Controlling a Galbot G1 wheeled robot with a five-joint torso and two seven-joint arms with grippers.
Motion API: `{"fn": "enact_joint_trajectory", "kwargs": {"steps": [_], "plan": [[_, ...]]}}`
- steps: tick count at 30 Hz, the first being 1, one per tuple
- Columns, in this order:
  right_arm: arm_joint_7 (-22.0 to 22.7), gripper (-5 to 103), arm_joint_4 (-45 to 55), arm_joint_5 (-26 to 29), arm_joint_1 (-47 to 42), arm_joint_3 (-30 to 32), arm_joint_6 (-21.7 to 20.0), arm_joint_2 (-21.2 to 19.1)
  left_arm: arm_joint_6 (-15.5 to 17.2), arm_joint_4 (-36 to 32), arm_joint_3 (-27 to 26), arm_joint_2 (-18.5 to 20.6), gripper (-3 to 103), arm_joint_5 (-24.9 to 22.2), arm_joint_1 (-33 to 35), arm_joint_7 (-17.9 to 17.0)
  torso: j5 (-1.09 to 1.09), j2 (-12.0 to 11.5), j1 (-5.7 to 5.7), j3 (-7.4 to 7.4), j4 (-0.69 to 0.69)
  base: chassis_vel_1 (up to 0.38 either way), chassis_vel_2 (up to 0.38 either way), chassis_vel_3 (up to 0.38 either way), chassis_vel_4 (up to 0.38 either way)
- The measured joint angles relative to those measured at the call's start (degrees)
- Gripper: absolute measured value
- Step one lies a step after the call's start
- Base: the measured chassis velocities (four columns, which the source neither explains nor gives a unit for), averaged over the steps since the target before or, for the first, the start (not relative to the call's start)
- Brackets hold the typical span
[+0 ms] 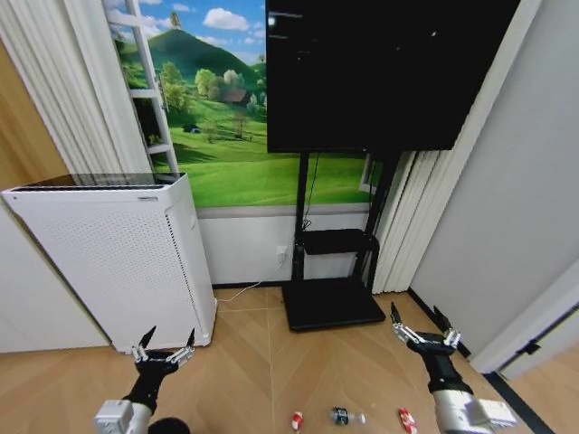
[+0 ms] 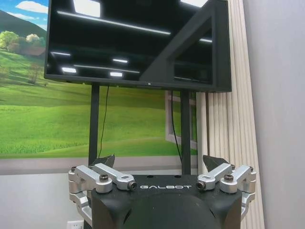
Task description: Pick up the trash bin and place the garbage on the floor into it.
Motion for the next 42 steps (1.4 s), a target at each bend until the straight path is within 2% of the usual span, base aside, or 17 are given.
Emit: {"fn": "enact_joint_trajectory", "kwargs": {"steps": [2, 3, 10, 24, 37, 42], "plan": [[0.0, 100, 0.1, 0.1, -0.2, 0.0, 0.1, -0.1, 0.0, 0.0, 0.0, 0.0, 100, 0.2, 0.1, -0.1, 0.01, 0.0, -0.03, -0.01, 0.0, 0.049, -0.042, -0.062, 0.053], [0.0, 100, 0.2, 0.1, -0.6, -0.1, 0.2, -0.3, 0.2, 0.0, 0.0, 0.0, 100, 0.7, 0.2, -0.3, 0.09, 0.0, -0.05, -0.02, 0.0, 0.099, -0.039, -0.073, 0.08], [-0.3, 100, 0.3, -0.1, -0.8, -0.6, 0.5, -0.3, 0.5, 0.1, 0.0, -0.6, 100, 0.8, 0.5, -1.2, 0.06, -0.7, -0.41, -0.43, 0.0, 0.036, -0.04, -0.038, 0.044], [-1.4, 100, -1.2, -1.2, -0.6, -2.0, 1.0, -0.1, -0.8, 0.7, -0.7, -1.2, 100, -1.4, 0.2, -1.1, 0.06, -4.9, -2.24, -2.72, 0.0, 0.0, 0.0, 0.0, 0.0], [-1.6, 100, -2.0, -1.9, -0.2, -3.0, 0.9, -0.5, -0.6, 0.4, -0.8, -1.6, 100, -2.9, 0.7, -1.2, 0.06, -8.2, -3.63, -4.64, 0.0, 0.0, 0.0, 0.0, 0.0], [-2.9, 100, -2.0, -2.1, 0.0, -2.9, 0.7, -0.6, -0.6, 0.0, -0.4, -2.3, 100, -2.7, 1.6, -1.1, 0.06, -9.8, -4.29, -5.61, 0.0, 0.0, 0.0, 0.0, 0.0]]}}
